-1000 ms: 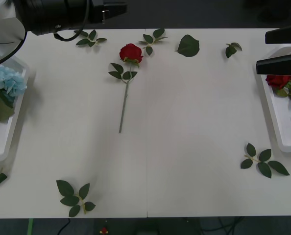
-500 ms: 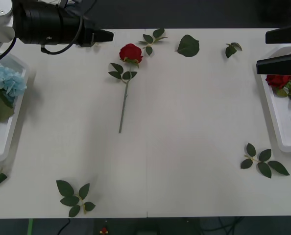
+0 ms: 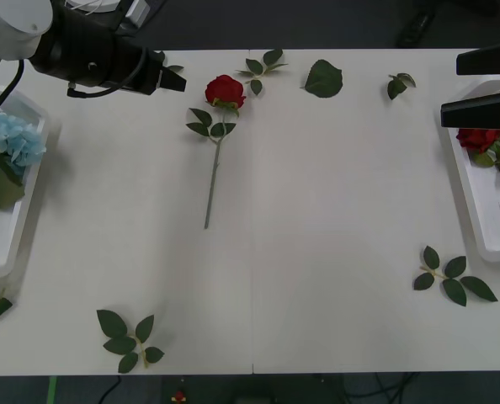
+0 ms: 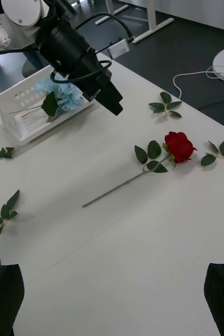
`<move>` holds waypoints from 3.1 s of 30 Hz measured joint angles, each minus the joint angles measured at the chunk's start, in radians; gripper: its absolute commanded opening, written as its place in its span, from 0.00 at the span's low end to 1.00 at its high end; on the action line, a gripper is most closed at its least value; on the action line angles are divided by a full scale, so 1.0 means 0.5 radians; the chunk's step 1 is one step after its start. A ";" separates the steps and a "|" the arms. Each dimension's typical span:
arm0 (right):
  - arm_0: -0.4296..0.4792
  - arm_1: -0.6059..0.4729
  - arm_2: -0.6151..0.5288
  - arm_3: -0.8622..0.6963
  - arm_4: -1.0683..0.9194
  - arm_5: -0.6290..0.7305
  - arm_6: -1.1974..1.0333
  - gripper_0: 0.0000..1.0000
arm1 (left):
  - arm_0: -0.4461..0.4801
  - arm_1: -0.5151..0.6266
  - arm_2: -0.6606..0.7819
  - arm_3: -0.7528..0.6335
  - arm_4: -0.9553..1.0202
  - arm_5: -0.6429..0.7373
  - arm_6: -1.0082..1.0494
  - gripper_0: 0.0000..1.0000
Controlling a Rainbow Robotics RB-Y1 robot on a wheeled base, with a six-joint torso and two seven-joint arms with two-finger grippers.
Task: Place the red flowers into the right box and the blue flowers into the left box. If a person shows an open palm, hand one flower to the person first, then continue sorting.
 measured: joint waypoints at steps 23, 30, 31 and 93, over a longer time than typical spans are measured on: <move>0.001 0.000 -0.004 0.002 0.000 0.000 0.000 1.00 | 0.231 -0.321 -0.461 -0.781 -1.373 0.529 1.542 1.00; 0.001 0.000 -0.004 0.002 0.000 0.000 0.000 1.00 | 0.310 -0.409 -0.632 -0.780 -1.481 0.286 1.722 1.00; 0.001 0.000 -0.004 0.002 0.000 0.000 0.000 1.00 | 0.326 -0.422 -0.646 -0.778 -1.497 0.252 1.722 1.00; 0.001 0.000 -0.004 0.003 0.000 0.000 0.000 1.00 | 0.516 -0.615 -0.747 -0.281 -1.769 -0.292 1.722 0.00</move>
